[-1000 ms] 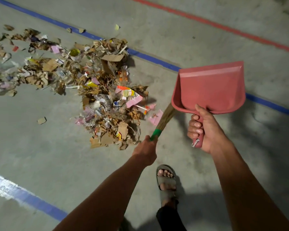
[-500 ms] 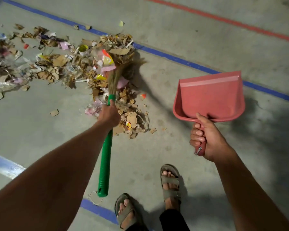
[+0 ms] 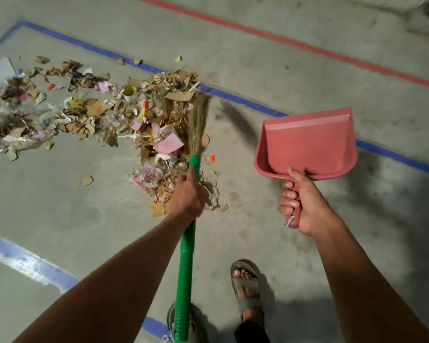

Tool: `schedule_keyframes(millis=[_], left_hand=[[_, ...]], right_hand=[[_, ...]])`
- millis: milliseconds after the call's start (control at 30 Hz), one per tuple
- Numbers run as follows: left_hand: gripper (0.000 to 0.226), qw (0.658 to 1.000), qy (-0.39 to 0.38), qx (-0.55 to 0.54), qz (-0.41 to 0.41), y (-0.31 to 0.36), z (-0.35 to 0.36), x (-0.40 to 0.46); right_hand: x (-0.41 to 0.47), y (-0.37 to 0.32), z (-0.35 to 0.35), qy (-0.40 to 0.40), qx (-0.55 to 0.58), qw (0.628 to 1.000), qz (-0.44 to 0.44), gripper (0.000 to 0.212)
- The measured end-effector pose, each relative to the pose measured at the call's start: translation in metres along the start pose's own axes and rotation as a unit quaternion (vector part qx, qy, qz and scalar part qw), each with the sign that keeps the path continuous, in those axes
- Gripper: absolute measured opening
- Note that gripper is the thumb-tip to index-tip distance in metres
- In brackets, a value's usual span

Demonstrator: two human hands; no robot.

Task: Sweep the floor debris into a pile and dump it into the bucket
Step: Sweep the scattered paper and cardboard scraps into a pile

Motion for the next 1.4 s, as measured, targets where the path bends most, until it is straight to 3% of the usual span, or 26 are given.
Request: schedule_keyframes(millis=[133,267,400,533,633,733,800,967,1133,1267,1400], left_hand=[[0.061,0.996,-0.008,-0.081,0.034,0.065,0.042,0.003],[0.062,0.996,-0.013,-0.091,0.022,0.138,0.093,0.018],[0.066,0.996,-0.034,-0.078,0.033,0.2,0.158,0.052],[0.074,0.994,-0.103,-0.003,0.04,0.236,0.235,0.092],[0.072,0.984,-0.165,0.069,0.013,0.23,0.285,0.112],[0.066,0.974,-0.19,0.091,-0.079,0.192,0.295,0.121],[0.068,0.973,-0.169,0.078,-0.136,0.16,0.286,0.122],[0.079,0.976,-0.077,0.1,-0.178,0.111,0.228,0.117],[0.081,0.99,-0.043,0.094,-0.097,0.116,0.189,0.107],[0.083,0.985,-0.105,0.137,-0.009,0.122,0.195,0.094],[0.088,0.96,-0.172,0.22,0.003,0.085,0.197,0.087]], right_hand=[[0.016,-0.036,-0.02,0.006,0.011,1.0,-0.004,0.046],[0.048,-0.07,-0.052,0.008,0.017,1.0,0.003,0.046],[0.083,-0.108,-0.094,0.009,0.027,1.0,0.009,0.047],[0.119,-0.139,-0.13,0.024,0.026,0.999,0.012,0.049],[0.144,-0.15,-0.147,0.033,0.016,0.999,0.005,0.05],[0.161,-0.148,-0.148,0.033,0.012,0.999,0.012,0.049],[0.17,-0.143,-0.14,0.025,0.011,0.999,0.022,0.049],[0.176,-0.13,-0.107,-0.008,0.018,0.998,0.056,0.048],[0.167,-0.124,-0.067,-0.027,0.007,0.998,0.061,0.048],[0.161,-0.11,-0.046,-0.033,-0.002,0.997,0.064,0.047],[0.151,-0.081,-0.032,-0.037,-0.01,0.997,0.066,0.047]])
Point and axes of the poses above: each hand's wrist, its own x-axis towards the middle knuckle, its own z-axis out of the palm, y = z × x, the point moved 8 cm from there along x, towards the middle knuckle, and after that the axes turned 6 degrees about y, right-handed, at the moved point
